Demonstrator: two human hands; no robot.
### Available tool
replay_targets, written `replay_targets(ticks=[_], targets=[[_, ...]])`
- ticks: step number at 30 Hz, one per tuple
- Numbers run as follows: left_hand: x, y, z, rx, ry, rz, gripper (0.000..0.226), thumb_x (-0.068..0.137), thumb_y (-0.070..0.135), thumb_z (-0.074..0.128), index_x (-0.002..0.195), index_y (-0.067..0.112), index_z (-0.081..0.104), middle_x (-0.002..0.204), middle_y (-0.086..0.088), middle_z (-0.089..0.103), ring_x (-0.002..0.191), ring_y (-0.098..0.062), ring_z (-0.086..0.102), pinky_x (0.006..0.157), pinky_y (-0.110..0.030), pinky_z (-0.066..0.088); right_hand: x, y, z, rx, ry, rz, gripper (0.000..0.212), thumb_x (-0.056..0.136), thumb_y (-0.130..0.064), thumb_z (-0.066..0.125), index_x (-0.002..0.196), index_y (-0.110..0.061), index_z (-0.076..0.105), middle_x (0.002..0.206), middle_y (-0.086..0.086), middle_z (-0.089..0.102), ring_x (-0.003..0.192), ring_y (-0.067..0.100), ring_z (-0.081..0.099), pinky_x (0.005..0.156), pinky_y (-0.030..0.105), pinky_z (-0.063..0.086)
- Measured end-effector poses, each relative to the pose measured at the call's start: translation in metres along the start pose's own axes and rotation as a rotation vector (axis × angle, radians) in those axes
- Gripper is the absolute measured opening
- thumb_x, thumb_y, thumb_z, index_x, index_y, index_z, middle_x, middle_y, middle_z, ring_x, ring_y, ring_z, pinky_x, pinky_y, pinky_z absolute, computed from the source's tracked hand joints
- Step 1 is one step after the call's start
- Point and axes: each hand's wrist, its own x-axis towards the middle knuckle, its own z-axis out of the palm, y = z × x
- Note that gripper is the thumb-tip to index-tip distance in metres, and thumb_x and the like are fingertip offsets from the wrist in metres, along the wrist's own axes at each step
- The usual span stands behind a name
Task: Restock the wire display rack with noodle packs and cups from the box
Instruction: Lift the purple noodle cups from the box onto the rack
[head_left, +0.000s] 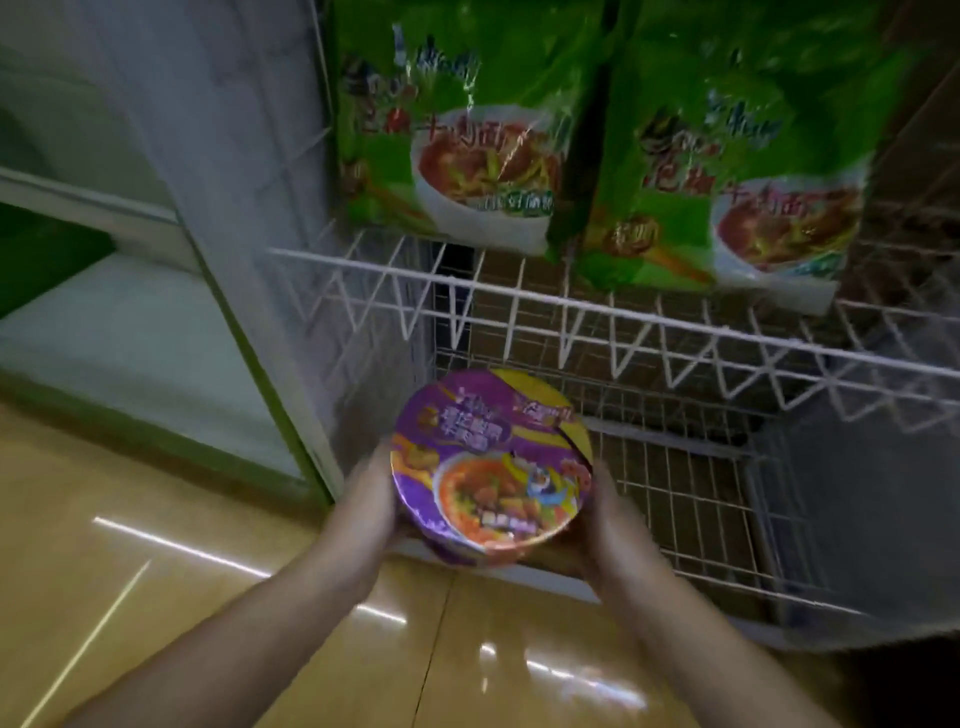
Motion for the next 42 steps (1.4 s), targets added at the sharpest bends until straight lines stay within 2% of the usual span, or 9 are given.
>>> replay_targets(ticks=[4,10,16,21,27,31,33,35,42], targets=[[0.026,0.013,0.004,0.051,-0.036,0.051,0.038,0.087,0.044,0.056,0.103,0.012,0.069,0.076,-0.010,0.073,0.075,-0.030,0.069,0.081,-0.052,0.055,0.020,-0.018,-0.002,0.033,-0.003,-0.130,0.050,0.098,-0.060,0.031,0.115,-0.026,0.063,0.114,0.005,0.072,0.105,0.028,0.066,0.085,0.057,0.056],[0.062,0.024,0.024,-0.107,-0.012,0.094,0.041,0.100,0.036,0.038,0.071,0.022,0.063,0.063,0.006,0.070,0.060,-0.011,0.062,0.056,-0.023,0.043,0.051,-0.041,0.012,0.026,0.043,-0.146,0.046,0.102,-0.054,0.027,0.090,-0.034,0.067,0.102,0.001,0.070,0.106,0.029,0.063,0.079,0.049,0.055],[0.086,0.017,0.028,-0.047,-0.065,0.036,0.036,0.099,0.044,0.041,0.115,0.023,0.065,0.117,-0.009,0.067,0.102,-0.020,0.063,0.061,-0.024,0.044,0.089,-0.034,0.018,0.048,0.093,-0.125,0.053,0.099,-0.063,0.025,0.101,-0.028,0.065,0.115,0.008,0.068,0.104,0.029,0.063,0.097,0.059,0.049],[0.103,0.000,0.026,-0.122,-0.017,0.107,0.041,0.102,0.041,0.039,0.129,0.017,0.058,0.124,-0.007,0.065,0.099,-0.021,0.063,0.083,-0.038,0.052,0.105,-0.017,0.022,0.024,0.128,-0.221,0.060,0.099,-0.062,0.019,0.128,-0.028,0.060,0.118,-0.002,0.066,0.109,0.016,0.061,0.101,0.049,0.048],[0.113,0.004,0.032,-0.236,-0.035,0.122,0.043,0.104,0.041,0.034,0.130,0.017,0.058,0.128,-0.012,0.063,0.106,-0.023,0.062,0.100,-0.042,0.048,0.119,-0.024,0.023,-0.043,0.133,-0.164,0.062,0.097,-0.066,0.020,0.116,-0.026,0.064,0.098,-0.004,0.070,0.095,0.014,0.066,0.084,0.043,0.058],[0.122,0.018,0.027,-0.302,-0.031,0.170,0.045,0.103,0.024,0.039,0.107,-0.015,0.059,0.089,-0.029,0.064,0.062,-0.027,0.064,0.058,-0.024,0.041,0.131,-0.044,0.034,-0.041,0.171,-0.151,0.063,0.094,-0.071,0.023,0.097,-0.027,0.068,0.114,0.012,0.068,0.106,0.027,0.065,0.097,0.051,0.051],[0.134,0.017,0.025,-0.319,-0.024,0.168,0.029,0.098,0.015,0.039,0.078,0.008,0.059,0.062,-0.009,0.065,0.059,-0.016,0.054,0.059,-0.027,0.039,0.139,-0.047,0.039,-0.039,0.190,-0.155,0.066,0.092,-0.074,0.023,0.103,-0.025,0.066,0.116,0.014,0.068,0.105,0.029,0.066,0.095,0.052,0.052],[0.144,0.014,0.027,-0.246,-0.024,0.190,0.017,0.086,0.011,0.044,0.086,0.017,0.060,0.074,-0.005,0.064,0.071,-0.020,0.057,0.064,-0.030,0.043,0.147,-0.049,0.040,-0.038,0.211,-0.160,0.069,0.091,-0.075,0.023,0.103,-0.023,0.067,0.113,0.017,0.070,0.102,0.031,0.067,0.093,0.053,0.053],[0.193,-0.012,0.025,0.136,-0.026,0.365,0.076,0.072,0.019,0.051,0.143,0.044,0.038,0.149,0.004,0.043,0.134,-0.021,0.044,0.108,-0.049,0.041,0.153,-0.061,0.032,-0.274,0.241,-0.221,0.056,0.104,-0.045,0.025,0.136,-0.006,0.050,0.128,0.021,0.059,0.114,0.037,0.059,0.095,0.046,0.051]])
